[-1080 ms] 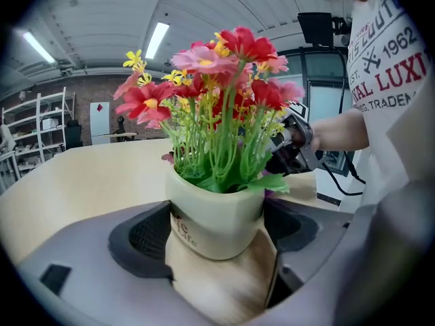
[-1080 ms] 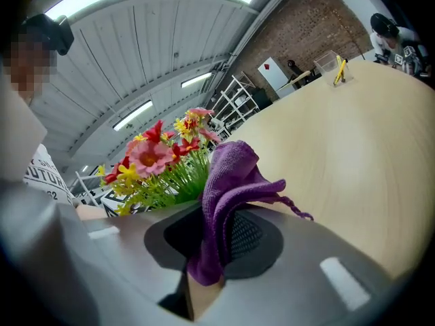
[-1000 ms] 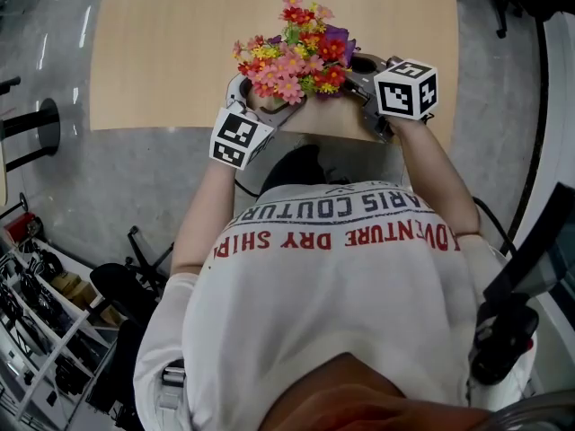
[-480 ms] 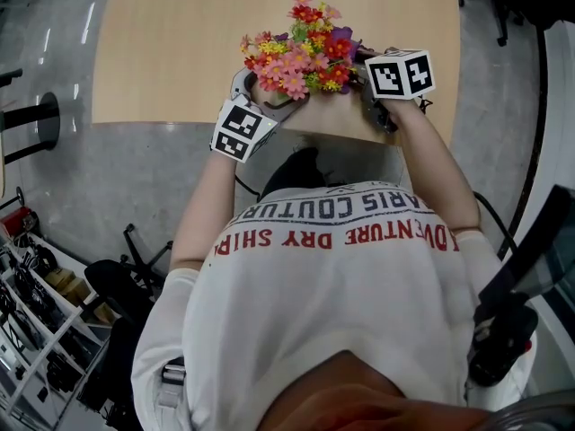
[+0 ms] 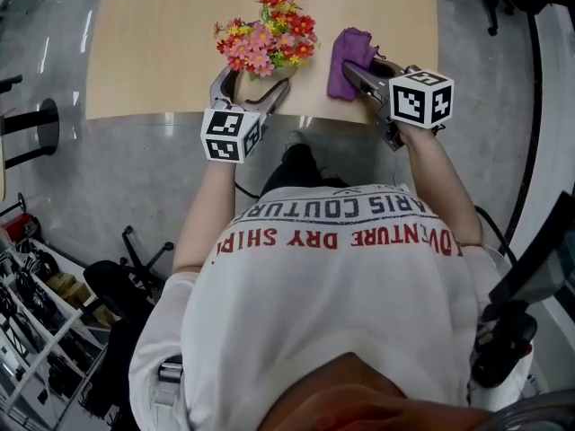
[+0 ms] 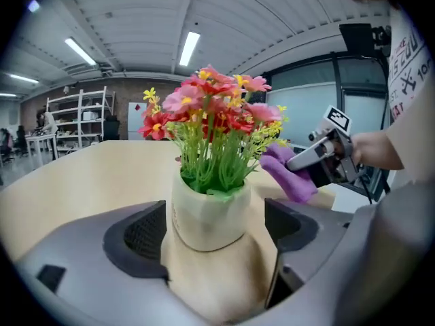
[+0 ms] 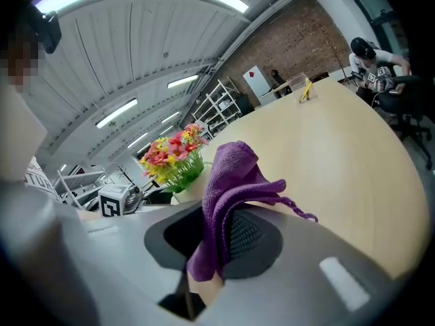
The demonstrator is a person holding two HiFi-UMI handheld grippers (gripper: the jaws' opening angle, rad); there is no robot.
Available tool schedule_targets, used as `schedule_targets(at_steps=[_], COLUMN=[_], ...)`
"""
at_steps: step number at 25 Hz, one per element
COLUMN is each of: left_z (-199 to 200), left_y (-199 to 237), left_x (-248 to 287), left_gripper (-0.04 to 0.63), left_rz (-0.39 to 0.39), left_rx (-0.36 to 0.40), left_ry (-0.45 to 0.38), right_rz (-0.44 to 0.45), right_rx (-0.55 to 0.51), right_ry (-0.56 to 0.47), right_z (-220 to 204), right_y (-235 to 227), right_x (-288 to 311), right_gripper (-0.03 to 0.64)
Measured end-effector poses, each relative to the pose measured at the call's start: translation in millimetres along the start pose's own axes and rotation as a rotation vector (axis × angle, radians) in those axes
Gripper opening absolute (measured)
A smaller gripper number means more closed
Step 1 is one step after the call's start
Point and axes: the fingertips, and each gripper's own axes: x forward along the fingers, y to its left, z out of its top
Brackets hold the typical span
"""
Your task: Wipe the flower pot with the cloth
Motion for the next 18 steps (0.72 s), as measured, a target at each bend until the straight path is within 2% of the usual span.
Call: schedule_targets(at_steps=[2, 4, 6, 11, 18], left_z=[5.5, 8.9, 7.4, 5.5, 0.1], left_y=[-5.3, -6.6, -8.1, -12.2, -15.3], left_x=[-2.8, -5.0, -8.0, -10.4, 8.3], left_gripper=[0.440, 0.475, 0.482, 0.482, 0.470], left_rz=[0.063, 0.149, 0.235, 0.417, 0.523], left_rx=[-0.040, -0.098, -0.133, -0.150, -0.149], left_ry=[-0.041, -0.083, -0.085, -0.069, -0.053], right_rz=[0.003, 0.001, -0.008, -0.042, -0.080], right_rx=[-0.002, -0.005, -0.003, -0.002, 0.005], right_ry=[-0.007, -0.008, -0.004, -0.001, -0.011], right_z=[-9.5, -20.2, -31.2, -55.0, -76.5], right_y=[5.7, 9.2, 13.6, 21.5, 13.3], right_x=[-17.0, -31.1, -45.1, -80.6, -115.6], right_gripper=[0.044, 0.044, 0.044, 0.044, 0.044])
